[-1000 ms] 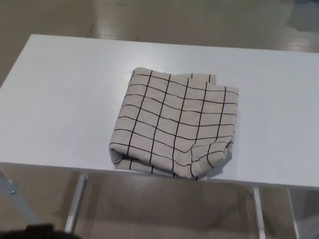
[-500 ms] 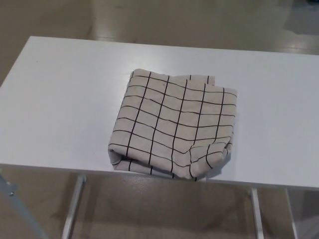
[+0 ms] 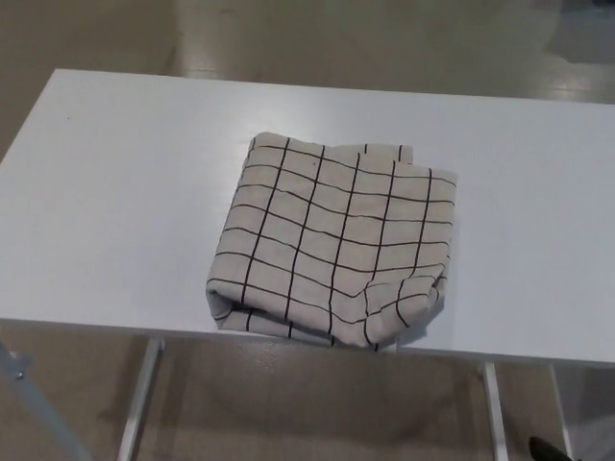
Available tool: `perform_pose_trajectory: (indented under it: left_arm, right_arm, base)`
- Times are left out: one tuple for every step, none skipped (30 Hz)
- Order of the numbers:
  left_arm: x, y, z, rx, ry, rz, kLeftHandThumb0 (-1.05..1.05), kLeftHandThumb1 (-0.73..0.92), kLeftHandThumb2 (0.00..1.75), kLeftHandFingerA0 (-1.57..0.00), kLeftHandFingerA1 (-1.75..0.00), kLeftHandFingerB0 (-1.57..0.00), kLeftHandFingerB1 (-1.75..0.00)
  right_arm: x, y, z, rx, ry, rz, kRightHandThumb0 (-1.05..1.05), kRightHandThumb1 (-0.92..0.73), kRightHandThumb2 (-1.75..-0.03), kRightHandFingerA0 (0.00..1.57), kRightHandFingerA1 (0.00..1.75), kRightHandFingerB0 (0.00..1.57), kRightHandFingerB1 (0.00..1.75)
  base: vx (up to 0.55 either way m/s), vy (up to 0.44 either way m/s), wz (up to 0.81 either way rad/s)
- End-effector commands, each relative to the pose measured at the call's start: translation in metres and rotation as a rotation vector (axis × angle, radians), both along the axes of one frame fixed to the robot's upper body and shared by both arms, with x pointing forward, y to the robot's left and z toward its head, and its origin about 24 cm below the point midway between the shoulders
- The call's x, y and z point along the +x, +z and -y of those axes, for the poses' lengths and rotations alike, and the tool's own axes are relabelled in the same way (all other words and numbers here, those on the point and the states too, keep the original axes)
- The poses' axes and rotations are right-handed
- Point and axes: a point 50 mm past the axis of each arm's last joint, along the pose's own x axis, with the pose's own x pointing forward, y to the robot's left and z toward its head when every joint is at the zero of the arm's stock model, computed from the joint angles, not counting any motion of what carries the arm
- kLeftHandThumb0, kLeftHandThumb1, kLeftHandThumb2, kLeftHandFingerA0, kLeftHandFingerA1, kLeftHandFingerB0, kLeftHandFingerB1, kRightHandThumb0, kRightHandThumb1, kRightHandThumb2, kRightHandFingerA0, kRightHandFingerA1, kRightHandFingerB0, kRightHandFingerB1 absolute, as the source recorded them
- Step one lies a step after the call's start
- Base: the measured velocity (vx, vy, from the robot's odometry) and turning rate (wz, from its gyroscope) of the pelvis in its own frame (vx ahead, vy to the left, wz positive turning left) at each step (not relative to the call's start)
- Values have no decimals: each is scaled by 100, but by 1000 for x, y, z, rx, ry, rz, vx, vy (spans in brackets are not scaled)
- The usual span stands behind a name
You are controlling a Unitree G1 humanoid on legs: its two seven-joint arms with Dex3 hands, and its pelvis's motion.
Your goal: Use the left hand to fold a white towel with checkered patterns in half.
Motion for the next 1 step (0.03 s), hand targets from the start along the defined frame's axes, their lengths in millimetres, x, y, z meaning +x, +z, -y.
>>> perform_pose_trajectory:
  left_arm:
    - [-39,-4,-5,54,12,-21,-55,38,72,-49,-48,-44,-46]
  right_arm:
    - [-35,-9,-1,9,-10,-95,-60,-63,-90,16,45,27,47]
  base:
    - [0,0,0]
